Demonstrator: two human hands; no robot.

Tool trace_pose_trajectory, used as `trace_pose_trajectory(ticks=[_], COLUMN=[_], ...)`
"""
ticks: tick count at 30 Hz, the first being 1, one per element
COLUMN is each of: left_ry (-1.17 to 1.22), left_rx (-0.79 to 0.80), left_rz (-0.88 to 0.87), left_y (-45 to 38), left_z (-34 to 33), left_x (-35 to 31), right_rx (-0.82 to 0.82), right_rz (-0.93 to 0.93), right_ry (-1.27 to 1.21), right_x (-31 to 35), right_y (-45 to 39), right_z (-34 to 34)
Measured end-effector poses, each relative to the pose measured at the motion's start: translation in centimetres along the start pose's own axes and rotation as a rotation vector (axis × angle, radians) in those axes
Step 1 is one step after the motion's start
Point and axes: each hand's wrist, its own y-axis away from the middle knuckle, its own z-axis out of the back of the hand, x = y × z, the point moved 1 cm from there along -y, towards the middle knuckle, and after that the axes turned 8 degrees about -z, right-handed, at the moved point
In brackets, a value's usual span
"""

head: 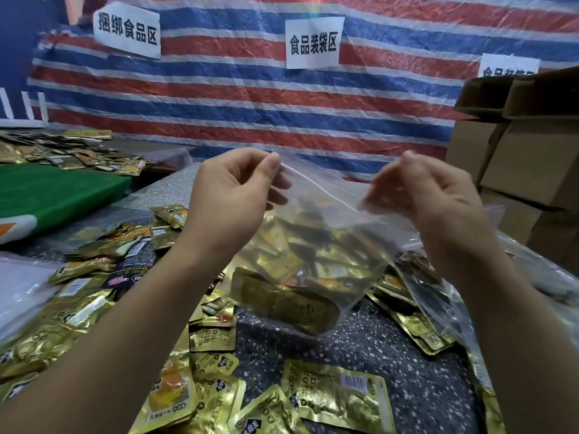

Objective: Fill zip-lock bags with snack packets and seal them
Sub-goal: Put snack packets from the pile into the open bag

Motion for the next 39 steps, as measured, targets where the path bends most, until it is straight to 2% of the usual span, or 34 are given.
trace_pose_trajectory(ticks=[2,3,5,7,10,12,14,17,24,27,32,34,36,39], left_ry=[0.04,0.055,0.067,0.066,0.05,0.033,0.03,0.035,-0.025,-0.014,0.004,0.004,0.002,0.007], left_rx=[-0.012,-0.02,-0.034,-0.042,-0.071,-0.083,-0.082,-0.068,-0.051,-0.056,-0.049,-0.036,-0.021,-0.01], left_rz=[0.026,0.036,0.051,0.057,0.054,0.049,0.044,0.033,0.031,0.048,0.055,0.054,0.054,0.05], left_y=[-0.1,-0.2,-0.5,-0.7,-1.1,-1.3,-1.4,-1.3,-1.4,-1.6,-1.6,-1.5,-1.5,-1.4], left_z=[0.3,0.4,0.6,0.8,1.2,1.4,1.6,1.7,1.7,2.0,2.0,1.8,1.5,1.4], left_x=[-0.1,-0.1,0.0,0.0,0.2,0.3,0.4,0.6,1.0,0.8,0.6,0.6,0.6,0.6], right_rx=[-0.125,-0.178,-0.176,0.007,0.239,0.334,0.395,0.401,0.171,0.244,0.586,0.568,0.448,0.39], right_rz=[-0.108,-0.19,-0.377,-0.457,-0.46,-0.426,-0.424,-0.472,-0.501,-0.512,-0.593,-0.595,-0.521,-0.421], right_ry=[-0.307,-0.363,-0.195,0.109,0.435,0.692,0.808,0.807,0.625,0.647,0.764,0.815,0.864,1.146], right_x=[-1.1,-2.0,-3.9,-6.0,-8.3,-10.1,-11.7,-13.8,-15.4,-13.8,-11.9,-11.9,-11.9,-12.3], right_y=[-0.6,-0.8,-0.8,-0.7,-1.4,-2.4,-3.3,-3.6,-2.9,-3.0,-2.6,-1.8,-1.0,-0.4], right_z=[0.5,0.6,0.1,-1.5,-5.3,-7.7,-9.6,-12.0,-13.8,-12.4,-8.1,-7.5,-8.2,-10.0])
